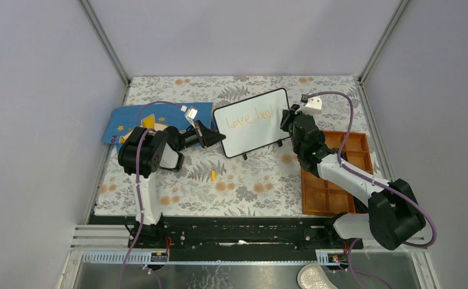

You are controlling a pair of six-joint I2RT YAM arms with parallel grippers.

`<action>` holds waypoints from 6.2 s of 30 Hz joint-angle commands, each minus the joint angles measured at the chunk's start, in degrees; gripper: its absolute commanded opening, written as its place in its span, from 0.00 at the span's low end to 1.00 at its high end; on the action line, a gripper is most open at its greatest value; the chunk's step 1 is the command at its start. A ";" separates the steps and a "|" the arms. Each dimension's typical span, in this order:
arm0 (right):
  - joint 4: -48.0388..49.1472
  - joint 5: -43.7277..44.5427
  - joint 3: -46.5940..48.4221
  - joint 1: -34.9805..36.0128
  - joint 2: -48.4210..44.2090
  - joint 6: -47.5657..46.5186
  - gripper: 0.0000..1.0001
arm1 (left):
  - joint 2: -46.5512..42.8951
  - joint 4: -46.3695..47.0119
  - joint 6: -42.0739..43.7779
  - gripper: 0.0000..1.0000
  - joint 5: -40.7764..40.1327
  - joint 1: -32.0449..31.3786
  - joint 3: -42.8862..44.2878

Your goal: Write a sentence on the whiteboard

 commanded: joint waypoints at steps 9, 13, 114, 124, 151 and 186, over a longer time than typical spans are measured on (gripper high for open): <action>0.68 0.35 4.21 -0.53 2.17 0.69 0.00 | -0.25 -3.21 -0.22 0.00 1.18 -0.19 -0.74; 1.54 1.61 4.31 -0.56 2.78 0.46 0.00 | -0.19 -3.34 -0.31 0.00 1.13 -0.19 -0.65; -2.26 2.57 -6.34 23.02 -15.73 -12.93 0.00 | -1.59 -5.20 1.01 0.00 1.08 -0.45 -0.86; 8.48 -0.45 -14.21 24.84 -8.50 -11.21 0.00 | -1.72 -5.77 1.45 0.00 0.91 -0.45 -0.73; 10.77 -4.77 -5.32 21.77 8.06 -2.61 0.00 | -1.35 -6.73 1.83 0.00 1.13 -0.50 -0.52; 8.50 0.04 -1.09 21.76 12.84 -3.20 0.00 | -1.63 -7.22 2.15 0.00 1.26 -0.80 -0.58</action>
